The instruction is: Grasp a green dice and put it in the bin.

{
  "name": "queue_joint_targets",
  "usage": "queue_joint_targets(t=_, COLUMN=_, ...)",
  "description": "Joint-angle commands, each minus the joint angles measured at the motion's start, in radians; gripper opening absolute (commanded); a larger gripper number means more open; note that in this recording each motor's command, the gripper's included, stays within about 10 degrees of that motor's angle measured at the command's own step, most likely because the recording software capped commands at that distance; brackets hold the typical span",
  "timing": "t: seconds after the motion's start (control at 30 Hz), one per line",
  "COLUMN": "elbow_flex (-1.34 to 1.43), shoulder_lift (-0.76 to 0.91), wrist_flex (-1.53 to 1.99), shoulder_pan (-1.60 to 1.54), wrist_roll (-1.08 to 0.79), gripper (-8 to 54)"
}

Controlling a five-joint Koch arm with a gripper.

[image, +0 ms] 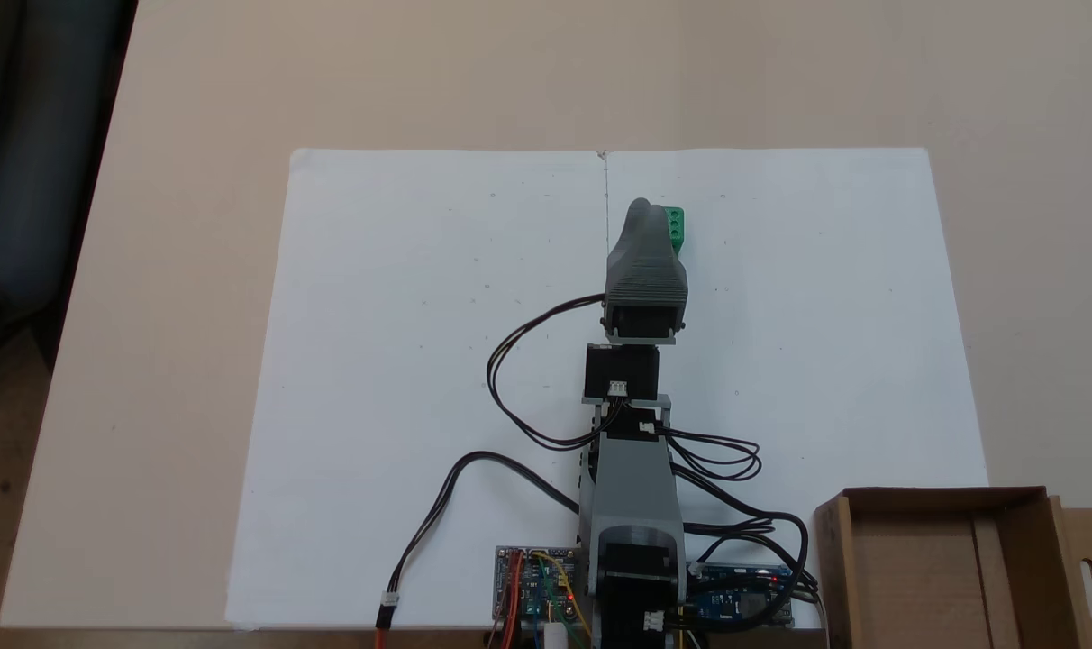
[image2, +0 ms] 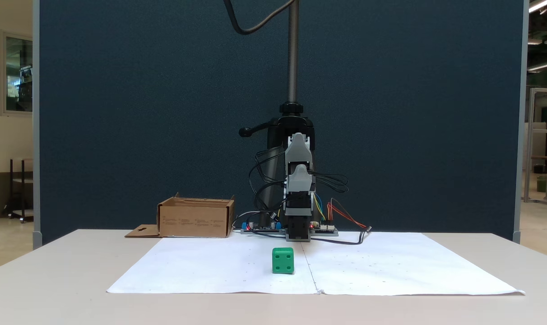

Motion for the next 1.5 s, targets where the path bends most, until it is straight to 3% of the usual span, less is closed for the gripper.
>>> queue_joint_targets(t=0.0, elbow_flex=0.067, shoulder_lift=0.117, wrist_flex=-0.098, shoulder_pan=0.006, wrist_roll=-0.058, gripper=44.9)
queue_joint_targets(t=0.53, elbow_flex=0.067, shoulder_lift=0.112, wrist_flex=-0.061, shoulder_pan=0.014, wrist_roll=-0.074, gripper=43.0)
queue_joint_targets(t=0.9, elbow_flex=0.011, shoulder_lift=0.11, wrist_flex=0.278, shoulder_pan=0.014, wrist_roll=-0.149, gripper=43.1)
queue_joint_targets(t=1.47, elbow_flex=-0.434, shoulder_lift=0.112, wrist_flex=1.382, shoulder_pan=0.006, wrist_roll=-0.147, gripper=43.4)
